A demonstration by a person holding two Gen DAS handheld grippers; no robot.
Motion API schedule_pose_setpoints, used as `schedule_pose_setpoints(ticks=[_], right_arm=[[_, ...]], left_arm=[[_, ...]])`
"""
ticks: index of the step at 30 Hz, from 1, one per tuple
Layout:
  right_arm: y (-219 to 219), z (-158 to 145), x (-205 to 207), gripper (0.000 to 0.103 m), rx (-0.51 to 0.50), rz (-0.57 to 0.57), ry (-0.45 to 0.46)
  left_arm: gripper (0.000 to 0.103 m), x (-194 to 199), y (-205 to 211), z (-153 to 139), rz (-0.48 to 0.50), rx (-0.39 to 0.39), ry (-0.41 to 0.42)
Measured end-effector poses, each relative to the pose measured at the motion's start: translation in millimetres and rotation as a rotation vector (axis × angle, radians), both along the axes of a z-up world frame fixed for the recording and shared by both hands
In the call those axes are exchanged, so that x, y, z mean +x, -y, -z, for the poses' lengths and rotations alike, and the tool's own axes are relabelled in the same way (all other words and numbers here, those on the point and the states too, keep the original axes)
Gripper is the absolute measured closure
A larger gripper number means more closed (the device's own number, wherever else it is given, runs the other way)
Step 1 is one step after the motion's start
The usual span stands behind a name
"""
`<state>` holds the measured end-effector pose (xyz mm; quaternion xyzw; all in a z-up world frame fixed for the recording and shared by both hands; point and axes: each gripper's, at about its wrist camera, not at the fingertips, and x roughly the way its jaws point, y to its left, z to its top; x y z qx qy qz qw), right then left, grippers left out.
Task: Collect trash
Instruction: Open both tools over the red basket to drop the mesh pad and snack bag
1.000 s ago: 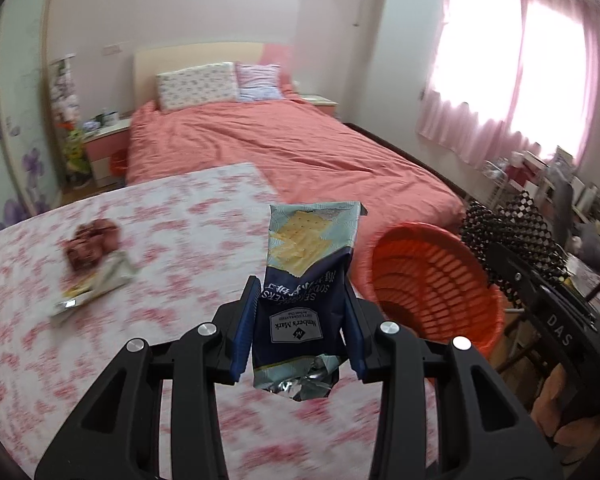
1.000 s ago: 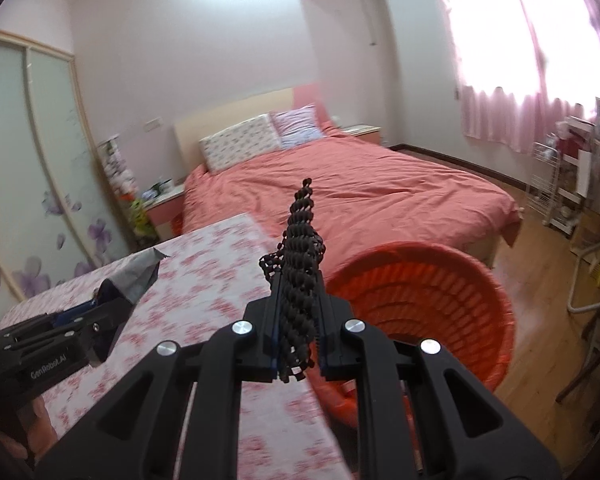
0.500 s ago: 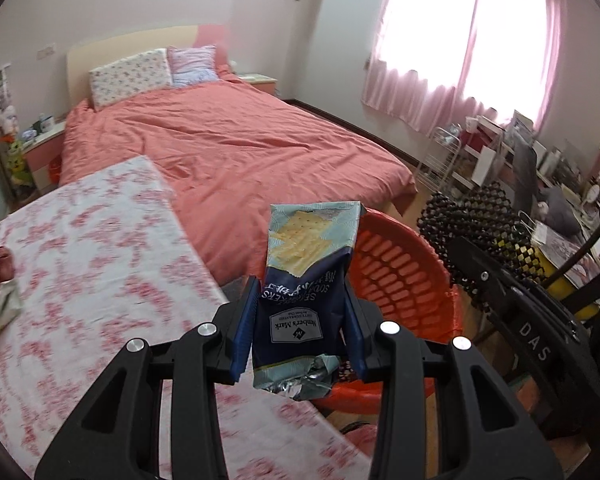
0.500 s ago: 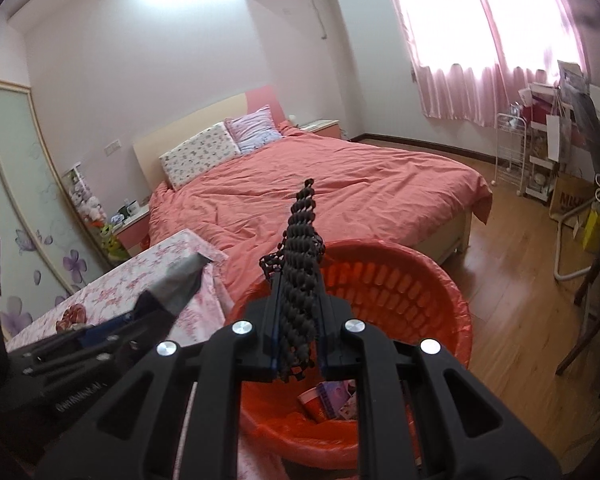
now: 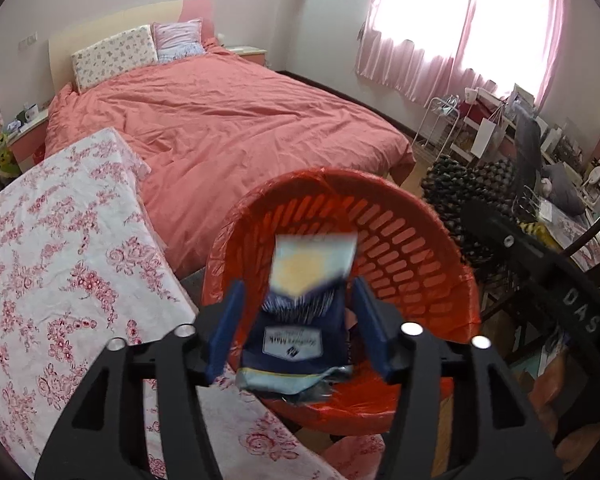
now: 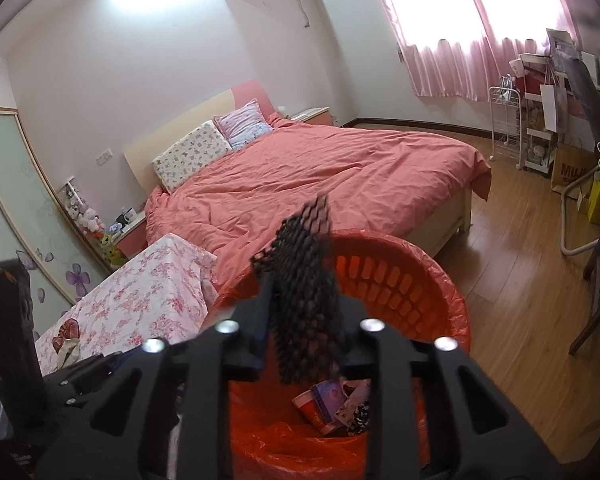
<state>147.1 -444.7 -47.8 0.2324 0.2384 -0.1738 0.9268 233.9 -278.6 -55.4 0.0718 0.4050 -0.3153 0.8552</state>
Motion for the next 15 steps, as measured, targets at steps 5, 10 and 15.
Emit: schedule_pose_setpoints(ticks=[5, 10, 15], right_arm=[[-5, 3, 0, 0.062, -0.006, 0.007, -0.008], [-17, 3, 3, 0.052, -0.056, -0.001, -0.035], [-42, 9, 13, 0.045, -0.103, -0.035, -0.075]], left_arm=[[0.035, -1, -7, 4, -0.021, 0.024, 0.006], [0.03, 2, -32, 3, -0.079, 0.05, 0.026], [0.026, 10, -77, 0, -0.173, 0.087, 0.058]])
